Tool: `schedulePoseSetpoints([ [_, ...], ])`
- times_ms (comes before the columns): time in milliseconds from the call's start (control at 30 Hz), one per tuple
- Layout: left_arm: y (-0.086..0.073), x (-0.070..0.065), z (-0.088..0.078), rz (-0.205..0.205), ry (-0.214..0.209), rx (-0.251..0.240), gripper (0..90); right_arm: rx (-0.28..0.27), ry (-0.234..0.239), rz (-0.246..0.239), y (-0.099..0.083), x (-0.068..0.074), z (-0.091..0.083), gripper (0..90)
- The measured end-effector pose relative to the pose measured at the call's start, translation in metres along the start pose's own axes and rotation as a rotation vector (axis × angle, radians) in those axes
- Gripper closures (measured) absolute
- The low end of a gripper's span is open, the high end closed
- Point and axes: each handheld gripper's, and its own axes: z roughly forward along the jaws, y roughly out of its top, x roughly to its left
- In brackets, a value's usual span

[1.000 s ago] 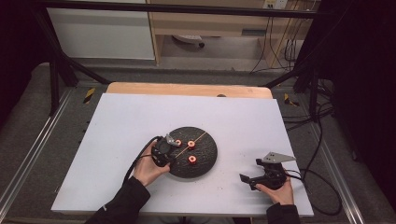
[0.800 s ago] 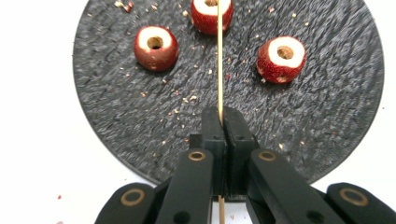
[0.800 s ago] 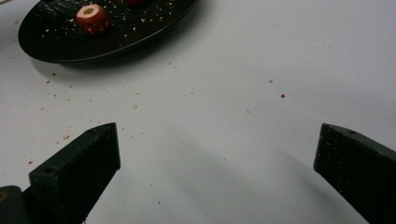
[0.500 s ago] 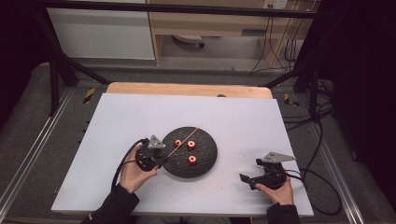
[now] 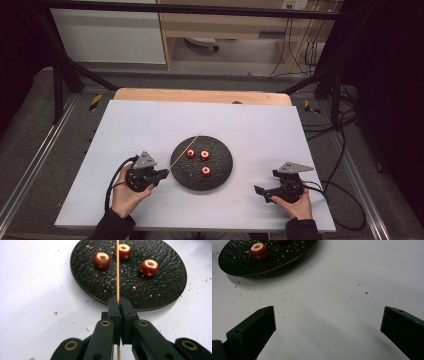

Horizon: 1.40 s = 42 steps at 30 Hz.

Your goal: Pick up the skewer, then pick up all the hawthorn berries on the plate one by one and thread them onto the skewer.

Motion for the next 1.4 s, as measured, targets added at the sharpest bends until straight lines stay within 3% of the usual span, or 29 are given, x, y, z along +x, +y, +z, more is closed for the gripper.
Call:
schedulePoseSetpoints([
  [267,-0.02,0.008,-0.007,-0.022,-0.006,-0.043,88.3,0.004,0.0,0.028,0.002,0.001,0.001,0.7],
  [767,-0.041,0.016,-0.013,-0.053,-0.023,-0.077,88.3,0.026,-0.013,-0.018,0.023,0.021,0.015,0.9],
  [1400,-0.048,0.017,-0.016,-0.046,-0.048,-0.083,88.3,0.079,0.008,-0.06,0.063,0.047,0.041,2.6],
])
